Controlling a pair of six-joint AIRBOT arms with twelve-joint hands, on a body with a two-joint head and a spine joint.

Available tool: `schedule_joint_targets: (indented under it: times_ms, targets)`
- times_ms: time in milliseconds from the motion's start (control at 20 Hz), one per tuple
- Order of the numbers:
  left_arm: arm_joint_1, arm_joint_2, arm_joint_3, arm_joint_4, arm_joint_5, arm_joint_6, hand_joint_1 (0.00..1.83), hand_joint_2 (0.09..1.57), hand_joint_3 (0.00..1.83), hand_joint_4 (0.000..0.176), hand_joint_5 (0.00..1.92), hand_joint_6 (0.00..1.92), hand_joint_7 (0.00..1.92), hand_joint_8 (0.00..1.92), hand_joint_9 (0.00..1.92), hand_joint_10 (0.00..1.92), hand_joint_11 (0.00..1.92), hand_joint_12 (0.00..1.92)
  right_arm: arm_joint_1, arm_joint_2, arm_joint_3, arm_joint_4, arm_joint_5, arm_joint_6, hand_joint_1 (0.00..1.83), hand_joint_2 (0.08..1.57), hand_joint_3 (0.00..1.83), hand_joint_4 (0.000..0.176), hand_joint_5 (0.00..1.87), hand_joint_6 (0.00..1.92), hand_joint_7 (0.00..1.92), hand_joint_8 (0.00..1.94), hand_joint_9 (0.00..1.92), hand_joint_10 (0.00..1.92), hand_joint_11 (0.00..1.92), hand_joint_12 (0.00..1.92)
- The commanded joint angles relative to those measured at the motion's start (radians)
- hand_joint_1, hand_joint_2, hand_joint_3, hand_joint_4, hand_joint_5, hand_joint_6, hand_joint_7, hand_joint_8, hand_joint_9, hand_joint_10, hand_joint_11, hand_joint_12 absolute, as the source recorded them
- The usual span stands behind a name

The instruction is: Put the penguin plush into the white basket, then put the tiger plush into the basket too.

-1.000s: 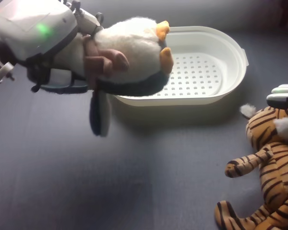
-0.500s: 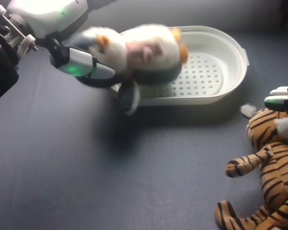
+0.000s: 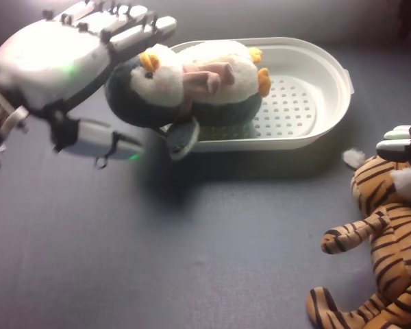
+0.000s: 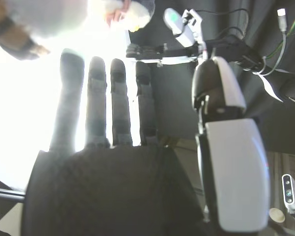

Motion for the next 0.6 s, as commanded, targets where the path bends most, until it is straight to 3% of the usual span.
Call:
schedule_joint_targets:
  times_ms: [0, 50, 100, 150, 200, 250, 300, 350, 400, 450, 550]
  targets:
    - [0.006, 0.024, -0.009, 0.011, -0.207, -0.001, 0.87, 0.89, 0.00, 0.176, 0.06, 0.00, 0.08, 0.00, 0.08, 0.01, 0.00, 0.44, 0.005, 0.012, -0.003, 0.027, 0.154, 0.006, 0.68, 1.17, 0.00, 0.014, 0.41, 0.00, 0.33, 0.00, 0.31, 0.00, 0.33, 0.00]
    - [0.047, 0.048, -0.042, 0.021, -0.268, -0.001, 0.91, 0.89, 0.00, 0.176, 0.06, 0.00, 0.08, 0.00, 0.08, 0.01, 0.00, 0.40, 0.005, 0.021, -0.007, 0.027, 0.166, -0.004, 0.73, 1.16, 0.00, 0.021, 0.41, 0.00, 0.32, 0.00, 0.30, 0.00, 0.35, 0.01]
    - [0.089, 0.073, -0.072, 0.032, -0.324, -0.001, 0.84, 0.89, 0.00, 0.149, 0.09, 0.01, 0.08, 0.00, 0.07, 0.00, 0.00, 0.34, 0.005, 0.031, -0.014, 0.025, 0.177, -0.015, 0.71, 1.15, 0.00, 0.063, 0.41, 0.00, 0.32, 0.00, 0.31, 0.00, 0.35, 0.01]
    - [0.139, 0.099, -0.105, 0.043, -0.388, 0.000, 0.83, 0.88, 0.00, 0.143, 0.10, 0.01, 0.08, 0.00, 0.06, 0.00, 0.00, 0.30, 0.006, 0.045, -0.023, 0.015, 0.186, -0.027, 0.69, 1.14, 0.00, 0.106, 0.36, 0.00, 0.32, 0.00, 0.31, 0.00, 0.35, 0.01]
    - [0.179, 0.121, -0.128, 0.053, -0.427, -0.067, 0.81, 0.85, 0.00, 0.154, 0.12, 0.01, 0.06, 0.00, 0.02, 0.01, 0.00, 0.15, 0.006, 0.056, -0.032, -0.003, 0.186, -0.031, 0.74, 1.10, 0.00, 0.126, 0.32, 0.00, 0.31, 0.00, 0.33, 0.01, 0.36, 0.01]
    - [0.212, 0.139, -0.144, 0.065, -0.459, -0.067, 0.76, 0.83, 0.00, 0.143, 0.12, 0.00, 0.06, 0.00, 0.01, 0.01, 0.00, 0.10, 0.006, 0.065, -0.040, -0.024, 0.185, -0.031, 0.75, 1.09, 0.00, 0.140, 0.30, 0.00, 0.29, 0.00, 0.32, 0.00, 0.35, 0.01]
    - [0.243, 0.155, -0.158, 0.076, -0.483, -0.067, 0.73, 0.83, 0.00, 0.157, 0.08, 0.00, 0.04, 0.00, 0.00, 0.00, 0.00, 0.02, 0.005, 0.070, -0.049, -0.040, 0.178, -0.031, 0.74, 1.08, 0.00, 0.151, 0.28, 0.00, 0.29, 0.00, 0.33, 0.01, 0.39, 0.02]
    - [0.267, 0.166, -0.170, 0.082, -0.502, -0.151, 0.72, 0.84, 0.00, 0.146, 0.08, 0.01, 0.04, 0.00, 0.00, 0.00, 0.00, 0.00, 0.005, 0.074, -0.056, -0.062, 0.163, -0.032, 0.72, 1.09, 0.00, 0.136, 0.29, 0.00, 0.29, 0.00, 0.33, 0.01, 0.36, 0.01]
    - [0.303, 0.180, -0.185, 0.084, -0.522, -0.159, 0.68, 0.84, 0.00, 0.095, 0.11, 0.02, 0.07, 0.01, 0.03, 0.01, 0.04, 0.02, 0.005, 0.076, -0.059, -0.081, 0.147, -0.031, 0.75, 1.09, 0.00, 0.137, 0.28, 0.00, 0.27, 0.00, 0.30, 0.00, 0.31, 0.00]
    - [0.330, 0.195, -0.199, 0.084, -0.535, -0.159, 0.67, 0.85, 0.00, 0.068, 0.12, 0.01, 0.10, 0.01, 0.07, 0.01, 0.07, 0.04, 0.006, 0.079, -0.061, -0.101, 0.127, -0.029, 0.77, 1.08, 0.00, 0.153, 0.27, 0.00, 0.26, 0.00, 0.28, 0.00, 0.29, 0.00]
    - [0.368, 0.215, -0.221, 0.084, -0.549, -0.169, 0.65, 0.85, 0.00, 0.093, 0.10, 0.00, 0.11, 0.00, 0.10, 0.01, 0.12, 0.07, 0.016, 0.092, -0.068, -0.163, 0.069, -0.014, 0.83, 1.06, 0.00, 0.156, 0.28, 0.00, 0.25, 0.00, 0.29, 0.00, 0.31, 0.01]
